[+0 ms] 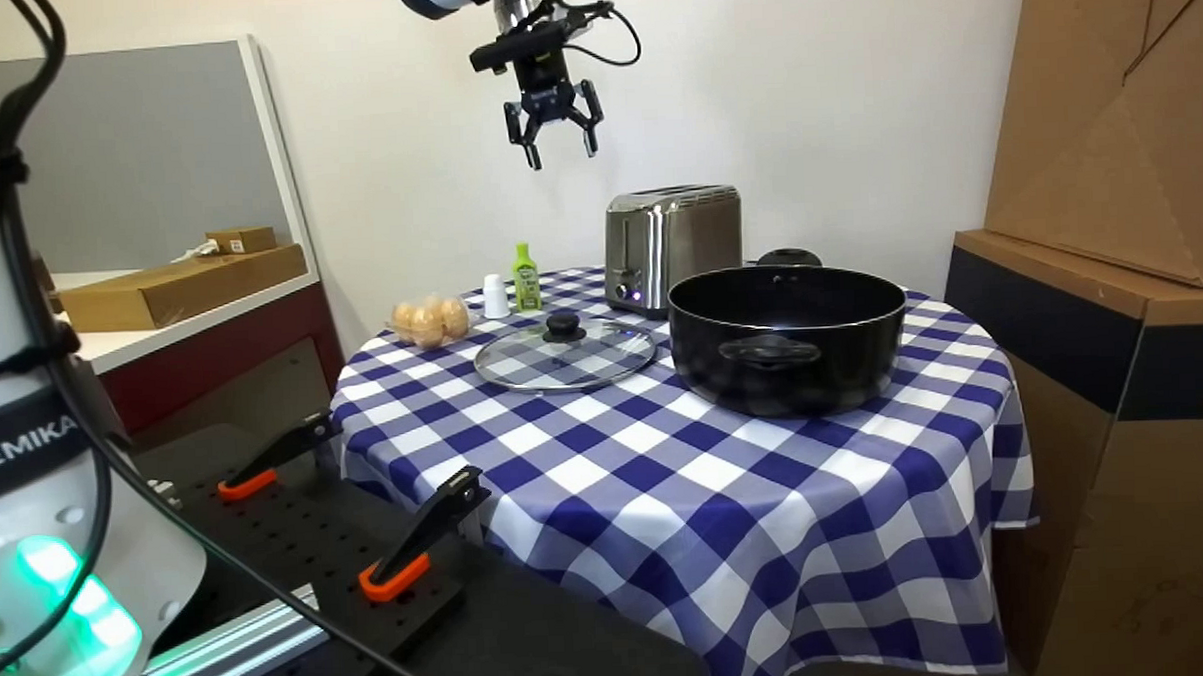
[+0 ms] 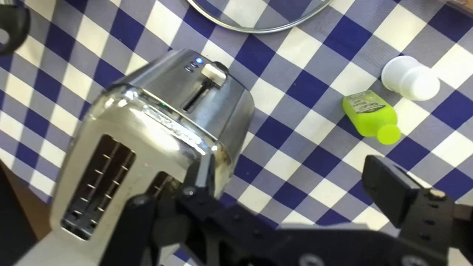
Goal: Move the green bottle to the left
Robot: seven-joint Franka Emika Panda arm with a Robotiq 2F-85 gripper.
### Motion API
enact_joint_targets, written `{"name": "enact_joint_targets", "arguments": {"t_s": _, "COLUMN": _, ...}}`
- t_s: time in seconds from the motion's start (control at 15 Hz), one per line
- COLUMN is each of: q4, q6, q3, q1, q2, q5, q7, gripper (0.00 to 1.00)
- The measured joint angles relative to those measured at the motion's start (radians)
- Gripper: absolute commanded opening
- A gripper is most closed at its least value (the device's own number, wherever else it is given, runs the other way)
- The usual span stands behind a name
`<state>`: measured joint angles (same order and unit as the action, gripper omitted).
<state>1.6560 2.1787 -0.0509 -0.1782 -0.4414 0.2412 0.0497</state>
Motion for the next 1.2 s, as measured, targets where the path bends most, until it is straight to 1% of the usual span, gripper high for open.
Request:
{"name": "enact_joint_targets", "arguments": {"t_s": 0.2, "q4": 0.157, "q6": 0.081, "q3": 0.042, "q1": 0.020, "q2": 0.101, "q5": 0.013, "q7": 0.075, "gripper": 1.00}}
{"name": "enact_joint_targets", "arguments": {"t_s": 0.33, "q4": 0.250, "q6": 0.105, "q3": 0.051, "q1": 0.050, "q2": 0.162, "q5": -0.002, "q7": 0.089, "gripper": 1.00}}
{"name": "enact_joint_targets", "arguments": {"t_s": 0.47, "q4": 0.328, "q6": 0.109, "q3": 0.051, "q1": 0.084, "q2": 0.225, "q5": -0.052, "q7": 0.084, "gripper": 1.00}}
{"name": "enact_joint_targets", "arguments": {"t_s": 0.6, "q4": 0.392, "q6": 0.109, "q3": 0.051, "q1": 0.117, "q2": 0.286, "q5": -0.131, "q7": 0.059, "gripper": 1.00}}
{"name": "enact_joint_targets", "arguments": {"t_s": 0.87, "q4": 0.489, "q6": 0.102, "q3": 0.051, "q1": 0.157, "q2": 0.386, "q5": -0.234, "q7": 0.030, "gripper": 1.00}}
{"name": "enact_joint_targets", "arguments": {"t_s": 1.2, "q4": 0.496, "q6": 0.102, "q3": 0.050, "q1": 0.158, "q2": 0.388, "q5": -0.235, "q7": 0.030, "gripper": 1.00}}
